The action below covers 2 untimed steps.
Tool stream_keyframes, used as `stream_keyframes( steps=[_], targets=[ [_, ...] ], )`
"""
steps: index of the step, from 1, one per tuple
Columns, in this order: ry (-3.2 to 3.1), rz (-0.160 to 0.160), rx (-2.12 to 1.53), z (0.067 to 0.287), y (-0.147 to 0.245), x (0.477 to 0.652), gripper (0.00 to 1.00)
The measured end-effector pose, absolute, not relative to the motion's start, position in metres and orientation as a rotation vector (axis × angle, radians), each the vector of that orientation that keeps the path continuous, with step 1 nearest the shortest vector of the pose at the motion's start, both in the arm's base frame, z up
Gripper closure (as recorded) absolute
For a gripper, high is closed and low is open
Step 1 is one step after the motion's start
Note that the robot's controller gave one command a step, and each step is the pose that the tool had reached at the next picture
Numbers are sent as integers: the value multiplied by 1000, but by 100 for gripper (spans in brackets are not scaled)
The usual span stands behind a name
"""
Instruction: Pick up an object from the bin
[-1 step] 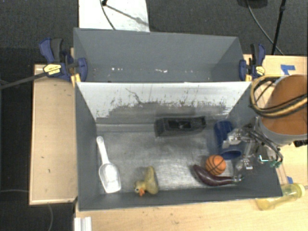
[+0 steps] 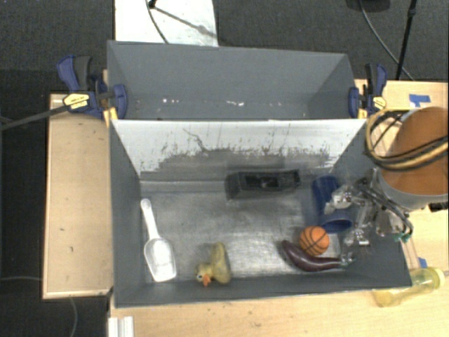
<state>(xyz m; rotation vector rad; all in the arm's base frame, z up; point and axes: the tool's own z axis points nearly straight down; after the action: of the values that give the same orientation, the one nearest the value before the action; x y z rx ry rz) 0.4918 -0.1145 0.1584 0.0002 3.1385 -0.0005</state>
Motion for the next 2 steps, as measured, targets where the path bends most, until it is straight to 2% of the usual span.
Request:
stream_keyframes(
  steps=[1, 2],
  targets=[
    [3129, -3, -79, 77, -89, 481, 0],
    [3135, 1, 233, 144, -91, 480, 0]
  ],
)
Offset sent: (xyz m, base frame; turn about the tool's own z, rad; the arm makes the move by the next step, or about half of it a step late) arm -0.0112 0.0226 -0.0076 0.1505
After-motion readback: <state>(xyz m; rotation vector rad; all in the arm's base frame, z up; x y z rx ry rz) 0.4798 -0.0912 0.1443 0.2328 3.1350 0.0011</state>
